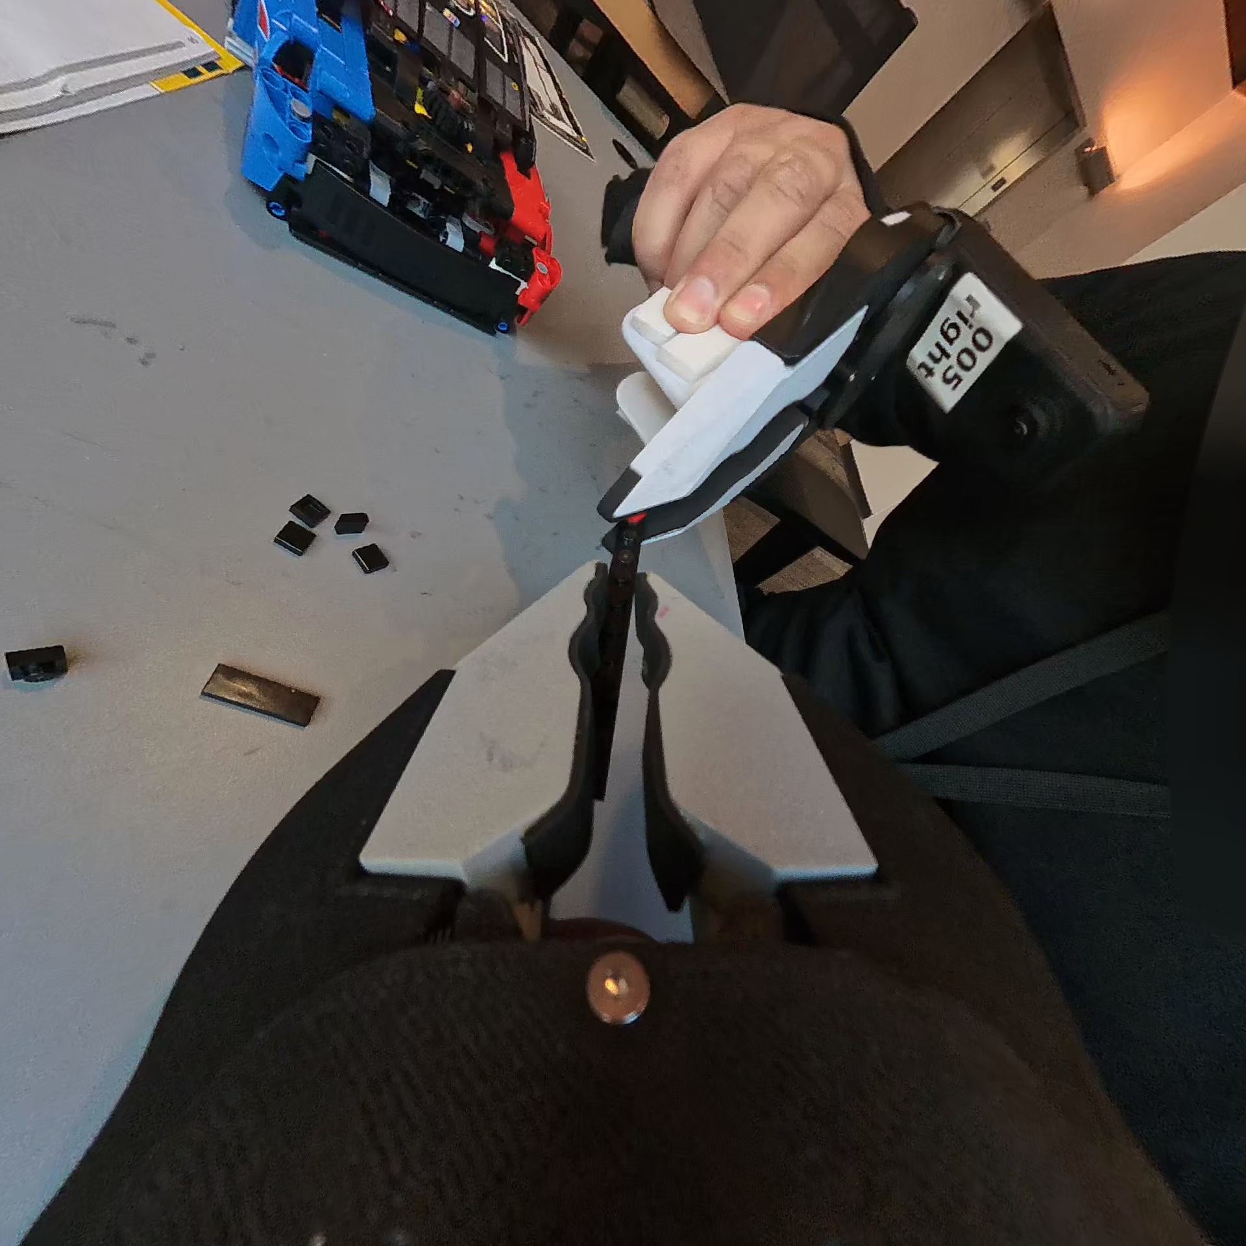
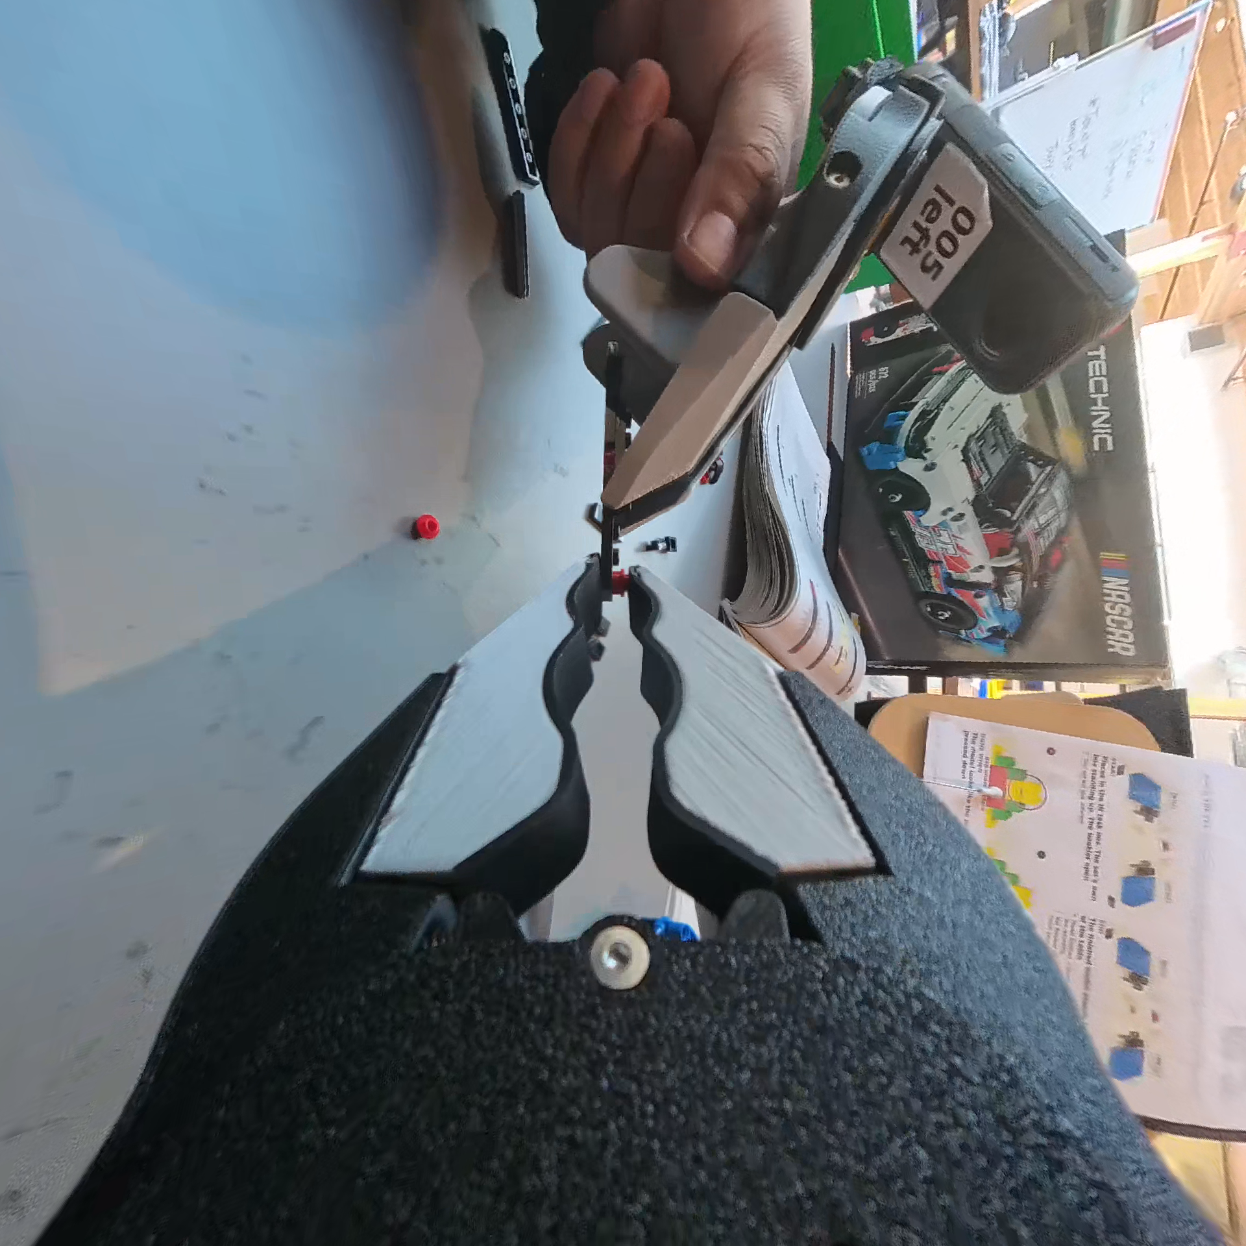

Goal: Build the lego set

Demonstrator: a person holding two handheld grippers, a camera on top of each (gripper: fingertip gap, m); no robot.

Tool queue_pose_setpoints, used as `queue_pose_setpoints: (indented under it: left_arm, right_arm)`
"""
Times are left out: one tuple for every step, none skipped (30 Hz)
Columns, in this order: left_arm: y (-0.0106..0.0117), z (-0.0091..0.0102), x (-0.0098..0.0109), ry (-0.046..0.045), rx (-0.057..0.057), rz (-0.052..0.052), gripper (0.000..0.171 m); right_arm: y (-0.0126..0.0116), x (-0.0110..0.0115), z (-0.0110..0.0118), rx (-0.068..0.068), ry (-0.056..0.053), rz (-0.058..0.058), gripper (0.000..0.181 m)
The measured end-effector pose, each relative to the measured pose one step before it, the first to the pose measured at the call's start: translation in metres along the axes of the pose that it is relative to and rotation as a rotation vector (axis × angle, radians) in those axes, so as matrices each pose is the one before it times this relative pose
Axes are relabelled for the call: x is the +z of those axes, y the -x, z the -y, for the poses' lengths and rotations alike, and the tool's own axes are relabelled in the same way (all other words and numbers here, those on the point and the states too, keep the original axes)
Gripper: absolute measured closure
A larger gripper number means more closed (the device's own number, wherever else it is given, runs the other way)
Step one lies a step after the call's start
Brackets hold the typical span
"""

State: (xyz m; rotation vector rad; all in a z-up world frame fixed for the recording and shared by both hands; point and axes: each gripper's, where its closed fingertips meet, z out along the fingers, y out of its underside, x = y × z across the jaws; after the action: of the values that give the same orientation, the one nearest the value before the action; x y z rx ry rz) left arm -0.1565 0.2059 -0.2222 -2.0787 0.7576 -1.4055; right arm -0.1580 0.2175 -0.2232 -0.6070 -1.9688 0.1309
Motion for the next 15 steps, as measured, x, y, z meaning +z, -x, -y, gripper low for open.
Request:
queue_pose_setpoints:
  left_arm:
    - [0.00019,0.00026,0.0,-0.00322,-0.0028,-0.001,0.167]
    - [0.00002,0.0012,-0.00019,-0.00971,-0.0054,-0.0034,0.166]
    - [0.00049,0.00063,0.00017,-0.00361,-0.0017,0.001,0.166]
    - [0.00101,-0.00035,0.00041,0.00386,0.0074,0.0088,0.166]
    - [0.00064,0.00038,-0.00022,0.00041,0.0077,0.0078,0.166]
    - [0.00049,-0.00065,0.00009,0.00428,0.0045,0.0065,0.166]
    - [0.00108,-0.00123,0.00042,0.00572,0.0045,0.0075,0.166]
    - [0.00162,-0.00046,-0.00011,0.00245,0.0053,0.0102,0.166]
    - [0.00245,0.00075,-0.00083,-0.00157,0.0129,0.0205,0.166]
    - [0.00228,0.00036,-0.00062,0.00347,0.0202,0.0253,0.166]
    - [0.00277,0.00009,0.00004,0.00438,0.0175,0.0281,0.166]
    - [0.00564,-0.00272,0.00024,0.02086,0.0198,0.0444,0.166]
    - [0.00955,-0.00512,0.00025,0.03356,0.037,0.0729,0.166]
    - [0.00873,-0.00517,0.00037,0.0319,0.0495,0.0707,0.167]
    - [0.00467,-0.00437,0.00073,0.02641,0.0537,0.0486,0.167]
  right_arm:
    - [-0.00047,-0.00008,-0.0004,0.0051,0.0019,-0.0017,0.175]
    - [-0.00078,-0.0002,-0.00052,0.0149,-0.0022,-0.0004,0.175]
    - [0.00009,0.00024,-0.00081,0.0139,-0.0007,0.0036,0.175]
    - [0.00019,0.00047,-0.00082,0.0071,0.0013,-0.0013,0.175]
    - [0.0001,0.00043,-0.00032,0.0028,-0.0004,-0.0076,0.175]
    - [0.00075,0.00055,-0.00035,0.0024,0.0004,-0.0022,0.175]
    - [0.00102,0.00096,-0.00068,0.0068,0.0017,0.0,0.175]
    - [0.00011,0.00157,-0.00093,0.021,-0.0013,-0.0042,0.175]
    - [-0.00033,0.00211,-0.00151,0.0404,-0.0061,-0.0049,0.174]
    - [0.00038,0.00225,-0.00246,0.0495,-0.0028,0.0041,0.174]
    - [0.00099,0.00239,-0.0044,0.0495,0.0141,0.0142,0.174]
    - [0.00178,0.00231,-0.00622,0.0428,0.0295,0.0224,0.173]
    - [0.00087,0.00148,-0.00636,0.0339,0.0291,0.0146,0.173]
    - [-0.00065,-0.00016,-0.00329,0.0356,0.0074,0.0003,0.171]
    - [0.00073,-0.00142,-0.00097,0.0461,-0.0067,0.0082,0.171]
